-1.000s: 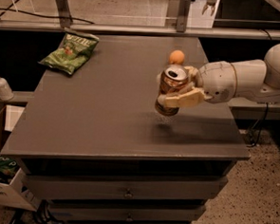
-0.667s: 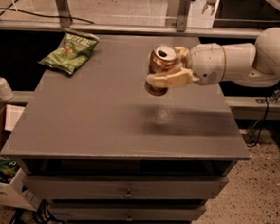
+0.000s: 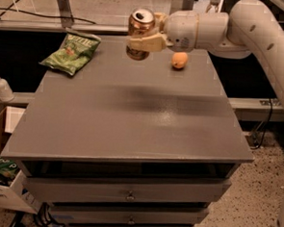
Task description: Move orange can near green jalapeno chip bag
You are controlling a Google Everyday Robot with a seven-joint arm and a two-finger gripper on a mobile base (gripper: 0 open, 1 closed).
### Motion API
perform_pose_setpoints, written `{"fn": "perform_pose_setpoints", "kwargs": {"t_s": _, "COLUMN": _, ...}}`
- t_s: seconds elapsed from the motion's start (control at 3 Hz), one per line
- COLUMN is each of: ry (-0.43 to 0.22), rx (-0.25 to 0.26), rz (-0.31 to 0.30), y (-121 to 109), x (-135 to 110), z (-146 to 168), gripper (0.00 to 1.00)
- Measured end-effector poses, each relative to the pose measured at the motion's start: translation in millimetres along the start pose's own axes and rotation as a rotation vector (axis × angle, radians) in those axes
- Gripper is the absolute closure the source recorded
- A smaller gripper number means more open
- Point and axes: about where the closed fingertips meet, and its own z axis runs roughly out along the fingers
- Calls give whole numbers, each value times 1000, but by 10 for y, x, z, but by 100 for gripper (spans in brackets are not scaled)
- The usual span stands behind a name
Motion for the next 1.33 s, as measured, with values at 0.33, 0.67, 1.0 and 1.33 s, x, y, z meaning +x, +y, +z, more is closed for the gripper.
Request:
{"fn": "perform_pose_setpoints", "kwargs": {"t_s": 0.33, "ry": 26, "rx": 15, "rz": 61, "y": -374, "x": 212, "z": 576, "gripper": 100}}
{"fn": "perform_pose_setpoints", "kwargs": {"t_s": 0.67, "ry": 75, "rx": 0, "rz": 118, "y": -559, "x": 514, "z": 1207, "gripper": 100}}
{"fn": "perform_pose_setpoints", "kwargs": {"t_s": 1.0, "ry": 93, "rx": -11, "rz": 137, "y": -593, "x": 637, "z": 1440, "gripper": 100}}
{"fn": "perform_pose_setpoints", "kwargs": {"t_s": 1.33, "ry": 96, "rx": -13, "rz": 160, "y": -594, "x": 889, "z": 1584, "gripper": 100}}
